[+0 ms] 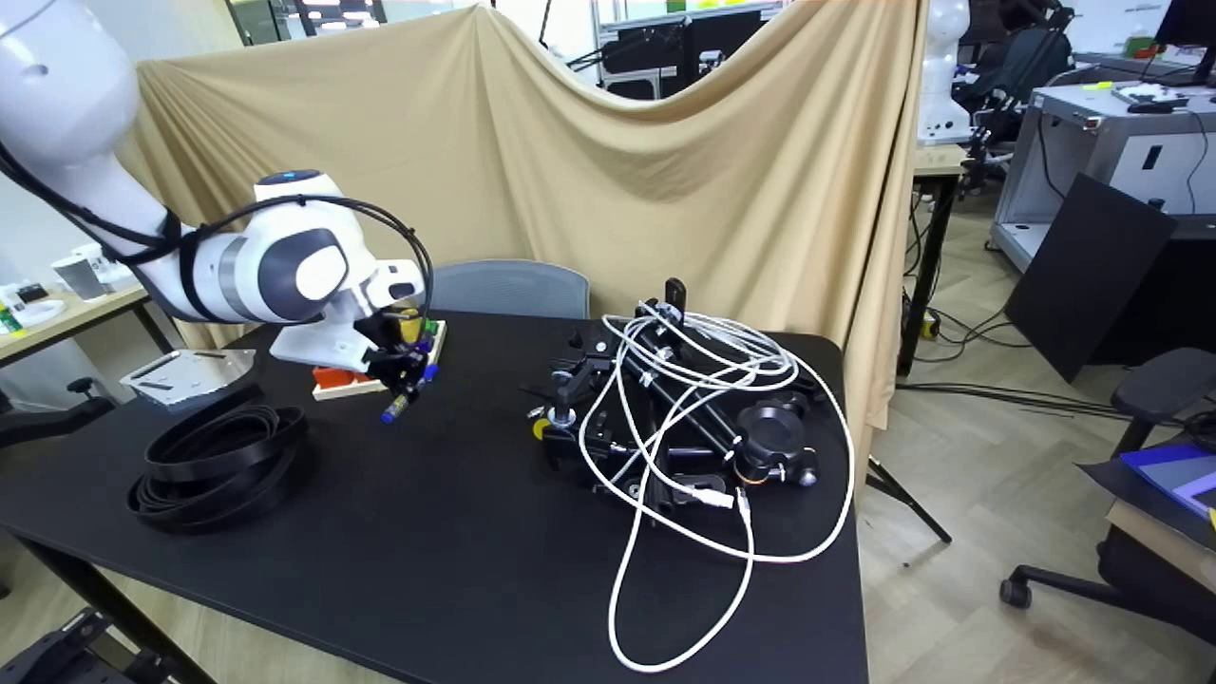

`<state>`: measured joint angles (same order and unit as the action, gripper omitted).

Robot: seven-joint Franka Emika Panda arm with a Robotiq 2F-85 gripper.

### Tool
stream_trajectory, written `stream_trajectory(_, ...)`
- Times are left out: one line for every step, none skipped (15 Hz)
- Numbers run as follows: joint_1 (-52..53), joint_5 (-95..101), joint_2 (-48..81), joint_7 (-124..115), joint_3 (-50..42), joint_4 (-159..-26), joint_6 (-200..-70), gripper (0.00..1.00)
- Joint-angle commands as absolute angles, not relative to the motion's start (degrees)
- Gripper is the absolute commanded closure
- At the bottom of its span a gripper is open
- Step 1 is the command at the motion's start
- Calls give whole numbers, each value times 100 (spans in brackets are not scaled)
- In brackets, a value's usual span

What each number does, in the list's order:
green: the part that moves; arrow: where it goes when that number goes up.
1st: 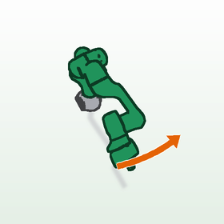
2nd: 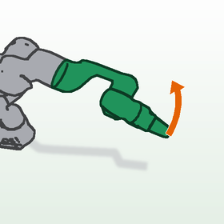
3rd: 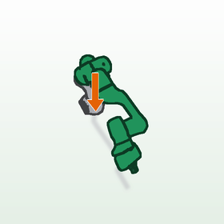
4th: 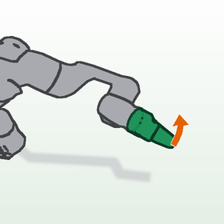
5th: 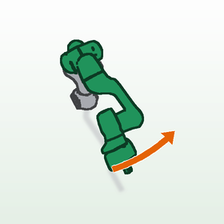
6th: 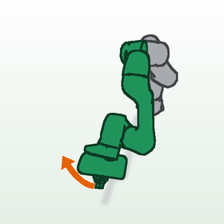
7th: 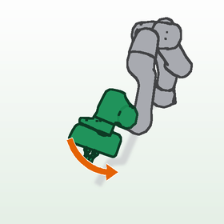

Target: Move the marker to the left

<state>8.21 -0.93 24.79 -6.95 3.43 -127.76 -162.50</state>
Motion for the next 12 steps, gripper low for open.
stream_trajectory(709,-382,2292,-458,759,-12882,-16145,95)
stream_trajectory(711,-451,2313,-422,855,-12868,-16126,95)
stream_trajectory(709,-528,2349,-353,966,-12857,-16108,95)
stream_trajectory(723,-578,2368,-321,1037,-12859,-16091,95)
stream_trajectory(736,-615,2394,-285,1102,-12867,-16078,95)
stream_trajectory(774,-619,2415,-294,1118,-12883,-16082,95)
stream_trajectory(825,-586,2440,-340,1100,-12904,-16101,95)
stream_trajectory(856,-562,2465,-367,1090,-12919,-16115,95)
stream_trajectory(884,-545,2496,-395,1071,-12933,-16132,95)
stream_trajectory(905,-538,2540,-419,1052,-12954,-16155,95)
stream_trajectory(898,-549,2582,-411,1057,-12976,-16169,95)
stream_trajectory(909,-539,2611,-427,1041,-12993,-16172,95)
